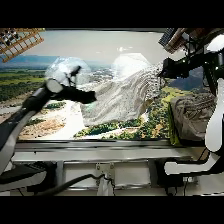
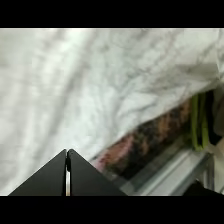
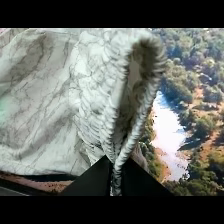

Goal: Fold the clothes and pants, and hang the long-sleeved shirts on hangers.

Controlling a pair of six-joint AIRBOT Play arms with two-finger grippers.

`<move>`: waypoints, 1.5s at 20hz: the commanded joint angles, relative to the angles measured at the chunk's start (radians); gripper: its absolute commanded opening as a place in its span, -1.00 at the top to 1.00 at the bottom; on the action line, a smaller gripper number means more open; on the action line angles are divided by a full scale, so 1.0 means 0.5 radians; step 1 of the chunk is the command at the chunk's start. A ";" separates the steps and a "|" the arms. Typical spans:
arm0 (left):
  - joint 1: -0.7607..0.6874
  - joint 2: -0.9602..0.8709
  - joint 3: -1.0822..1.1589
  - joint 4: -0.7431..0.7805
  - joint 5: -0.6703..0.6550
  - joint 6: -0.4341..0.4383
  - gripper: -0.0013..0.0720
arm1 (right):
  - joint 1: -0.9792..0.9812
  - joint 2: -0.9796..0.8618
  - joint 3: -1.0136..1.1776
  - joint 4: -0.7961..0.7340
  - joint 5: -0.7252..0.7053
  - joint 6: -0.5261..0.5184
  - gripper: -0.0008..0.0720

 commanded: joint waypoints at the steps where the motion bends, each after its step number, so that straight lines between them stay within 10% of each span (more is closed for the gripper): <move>1: 0.295 0.249 -0.187 0.113 -0.118 0.024 0.94 | 0.121 -0.002 0.018 -0.041 0.032 0.089 0.88; 17: 0.369 0.854 -0.793 0.590 -0.059 -0.221 0.94 | 1.521 -0.381 0.018 -0.192 -0.748 0.311 0.88; 19: 0.369 0.933 -0.793 0.761 -0.059 -0.345 0.94 | 1.646 -0.457 0.018 -0.176 -0.884 0.305 0.67; 22: 0.370 1.006 -0.793 0.891 -0.060 -0.479 0.94 | 1.764 -0.492 0.021 -0.072 -1.088 0.304 -0.15; 30: 0.369 1.025 -0.793 0.891 -0.124 -0.517 0.94 | 1.350 -0.317 0.176 -0.476 -0.703 0.311 -0.09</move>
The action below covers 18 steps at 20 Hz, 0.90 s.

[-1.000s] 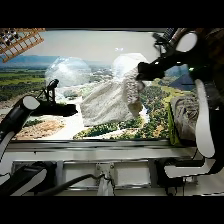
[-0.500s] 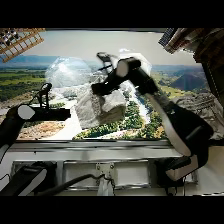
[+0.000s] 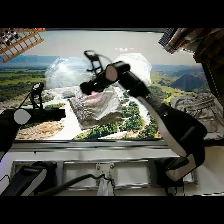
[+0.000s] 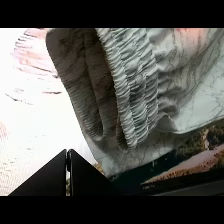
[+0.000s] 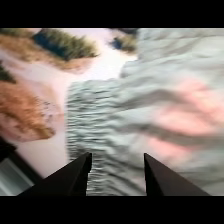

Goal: Fold the clothes and pants, and hang the long-sleeved shirts on hangers.

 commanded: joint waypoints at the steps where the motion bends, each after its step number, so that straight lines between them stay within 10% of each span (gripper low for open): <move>1: 0.002 0.007 -0.001 0.016 -0.029 -0.037 0.94 | -0.303 0.101 0.025 -0.315 0.256 0.005 -0.09; 4: 0.001 0.007 -0.001 -0.019 -0.031 -0.036 0.94 | -0.667 0.116 -0.049 -0.267 0.358 -0.008 -0.10; 7: 0.001 0.007 -0.001 -0.081 -0.031 -0.035 0.94 | -0.958 0.094 -0.308 0.140 0.341 -0.291 -0.83; 18: 0.001 0.006 -0.001 -0.106 -0.028 -0.035 0.94 | -1.065 -0.372 -0.644 1.112 0.187 -0.828 -0.79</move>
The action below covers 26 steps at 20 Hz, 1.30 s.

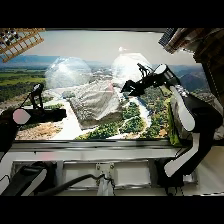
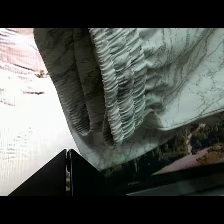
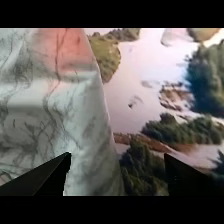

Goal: Fold the clothes and pants, and hang the long-sleeved shirts on hangers.

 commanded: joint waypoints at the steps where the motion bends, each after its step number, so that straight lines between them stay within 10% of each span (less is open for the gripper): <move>1: 0.001 0.001 -0.001 -0.003 -0.001 0.001 0.94 | 0.070 -0.140 -0.018 0.242 -0.059 -0.140 -0.77; 7: 0.001 0.001 -0.001 -0.003 -0.008 0.001 0.94 | 0.315 -0.238 -0.018 0.286 -0.119 -0.172 -0.69; 9: 0.001 0.001 -0.001 -0.003 -0.008 0.001 0.94 | 0.381 -0.241 -0.018 0.289 -0.132 -0.172 -0.19; 10: 0.001 0.001 -0.001 -0.003 -0.008 0.001 0.94 | 0.394 -0.237 -0.018 0.291 -0.132 -0.172 0.57; 11: 0.001 0.001 -0.001 -0.003 -0.008 0.001 0.94 | 0.401 -0.228 -0.018 0.289 -0.128 -0.164 0.85; 26: 0.001 0.001 -0.001 -0.003 -0.007 0.001 0.94 | -0.475 0.587 -0.018 -0.111 -0.182 0.451 0.88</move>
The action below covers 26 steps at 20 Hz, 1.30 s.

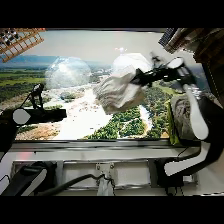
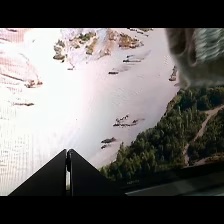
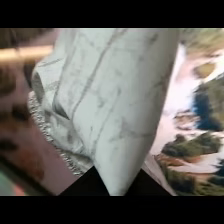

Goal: Fold the clothes and pants, and hang the long-sleeved shirts on hangers.

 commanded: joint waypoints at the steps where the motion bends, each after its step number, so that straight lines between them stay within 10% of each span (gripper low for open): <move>1: 0.001 0.001 -0.001 0.000 0.000 0.001 0.94 | -0.288 0.241 0.002 -0.204 -0.103 0.253 0.88; 10: 0.001 0.001 -0.001 0.000 0.000 0.001 0.94 | -0.916 0.657 0.002 -0.420 -0.043 0.553 0.88; 26: 0.001 0.001 -0.001 0.000 0.001 0.001 0.94 | -1.584 0.896 0.129 -0.892 0.679 0.378 0.89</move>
